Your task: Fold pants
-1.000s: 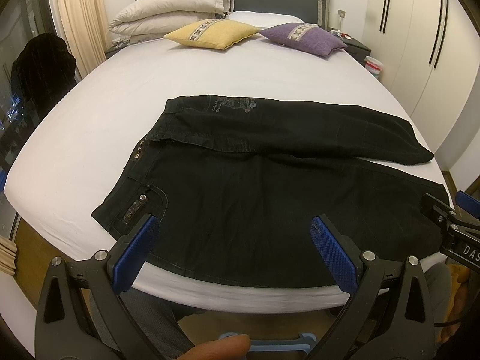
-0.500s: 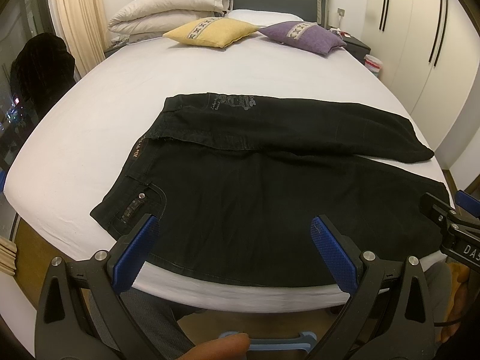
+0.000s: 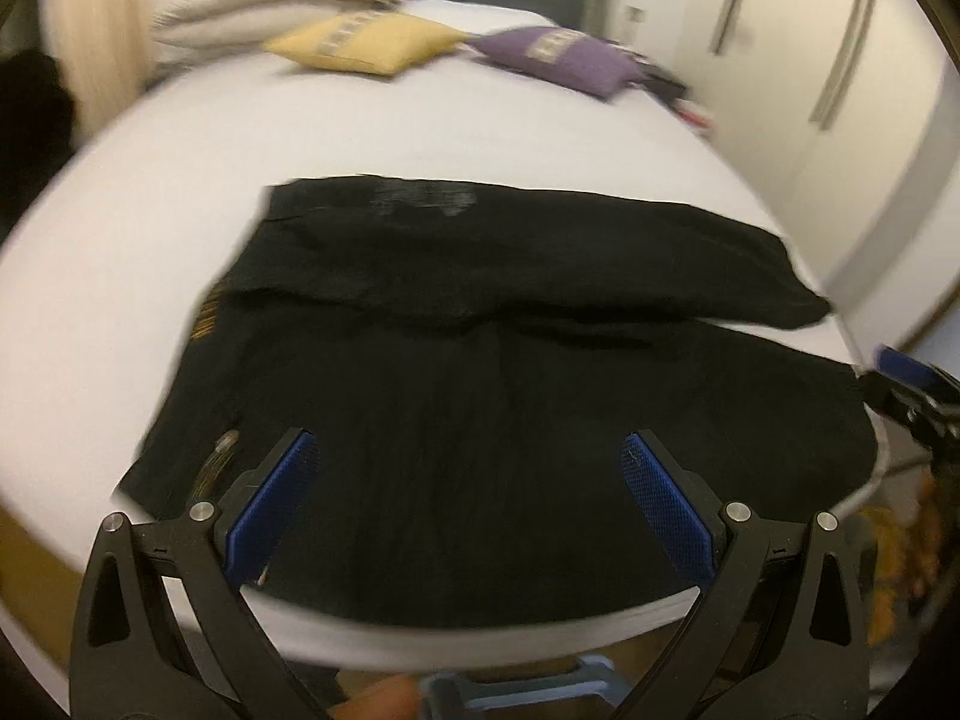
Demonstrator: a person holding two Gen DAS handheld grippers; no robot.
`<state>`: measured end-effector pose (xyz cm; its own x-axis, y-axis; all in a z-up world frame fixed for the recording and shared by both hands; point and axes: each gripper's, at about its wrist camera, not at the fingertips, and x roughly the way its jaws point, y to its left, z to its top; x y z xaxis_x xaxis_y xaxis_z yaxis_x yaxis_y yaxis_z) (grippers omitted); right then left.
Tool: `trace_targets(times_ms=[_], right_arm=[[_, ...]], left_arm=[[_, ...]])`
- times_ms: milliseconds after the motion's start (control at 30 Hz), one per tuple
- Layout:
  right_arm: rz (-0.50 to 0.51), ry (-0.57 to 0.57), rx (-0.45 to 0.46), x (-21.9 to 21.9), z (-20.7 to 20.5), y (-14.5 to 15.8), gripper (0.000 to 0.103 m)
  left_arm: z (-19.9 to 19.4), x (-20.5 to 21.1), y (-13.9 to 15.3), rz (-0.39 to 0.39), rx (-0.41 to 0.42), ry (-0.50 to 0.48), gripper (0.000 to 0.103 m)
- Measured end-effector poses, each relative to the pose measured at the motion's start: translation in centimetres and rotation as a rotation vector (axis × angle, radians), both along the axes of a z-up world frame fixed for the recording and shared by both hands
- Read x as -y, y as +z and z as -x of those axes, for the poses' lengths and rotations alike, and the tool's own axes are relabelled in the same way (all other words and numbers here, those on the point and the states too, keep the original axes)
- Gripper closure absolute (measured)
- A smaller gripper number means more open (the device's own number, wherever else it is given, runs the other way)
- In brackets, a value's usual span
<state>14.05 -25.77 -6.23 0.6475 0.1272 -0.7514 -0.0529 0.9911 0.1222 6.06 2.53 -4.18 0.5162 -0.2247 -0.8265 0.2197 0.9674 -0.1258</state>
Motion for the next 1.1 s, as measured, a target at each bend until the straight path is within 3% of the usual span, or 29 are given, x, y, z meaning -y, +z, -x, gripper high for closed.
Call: trace_targets(times_ms=[133, 233, 367, 467, 533, 600, 700, 833, 967, 1033, 1100], right_arm=[[-0.052, 0.076, 0.040, 2.7, -2.9, 1.0, 0.000], [-0.059, 0.174, 0.061, 4.4, -6.0, 1.1, 0.000], [-0.038, 0.313, 0.032, 5.4, -10.2, 0.2, 0.000], [-0.043, 0.411, -0.006, 6.4, -13.9, -1.0, 0.006], [-0.032, 0.455, -0.034, 6.9, -16.6, -2.2, 0.010], [-0.041, 0.481, -0.066, 7.6, -18.7, -3.3, 0.011], [-0.039, 0.518, -0.099, 8.1, -22.2, -4.7, 0.011], [-0.056, 0.549, -0.115, 7.7, -25.7, -5.8, 0.014], [-0.077, 0.590, -0.133, 6.2, -28.2, -6.9, 0.018], [-0.069, 0.627, -0.147, 4.9, -28.7, -7.2, 0.021], [-0.049, 0.663, -0.153, 3.7, -29.0, -7.5, 0.022]], left_arm=[[-5.4, -1.1, 0.0, -0.119, 0.003, -0.050, 0.000], [-11.2, -2.1, 0.6, -0.149, 0.034, -0.093, 0.000], [-20.0, -1.9, -0.1, -0.231, 0.020, -0.225, 0.000], [-26.0, -1.5, -2.0, -0.325, -0.012, -0.360, 0.001], [-29.4, -1.2, -3.6, -0.372, -0.050, -0.427, 0.010], [-31.5, -1.0, -5.0, -0.361, -0.107, -0.469, 0.016], [-34.5, -1.3, -7.6, -0.387, -0.178, -0.528, 0.016], [-37.0, -1.6, -11.1, -0.463, -0.265, -0.592, 0.016], [-38.9, -2.5, -12.1, -0.396, -0.315, -0.598, 0.016], [-39.5, -2.9, -12.5, -0.369, -0.331, -0.610, 0.025], [-39.4, -2.8, -12.3, -0.356, -0.319, -0.640, 0.052]])
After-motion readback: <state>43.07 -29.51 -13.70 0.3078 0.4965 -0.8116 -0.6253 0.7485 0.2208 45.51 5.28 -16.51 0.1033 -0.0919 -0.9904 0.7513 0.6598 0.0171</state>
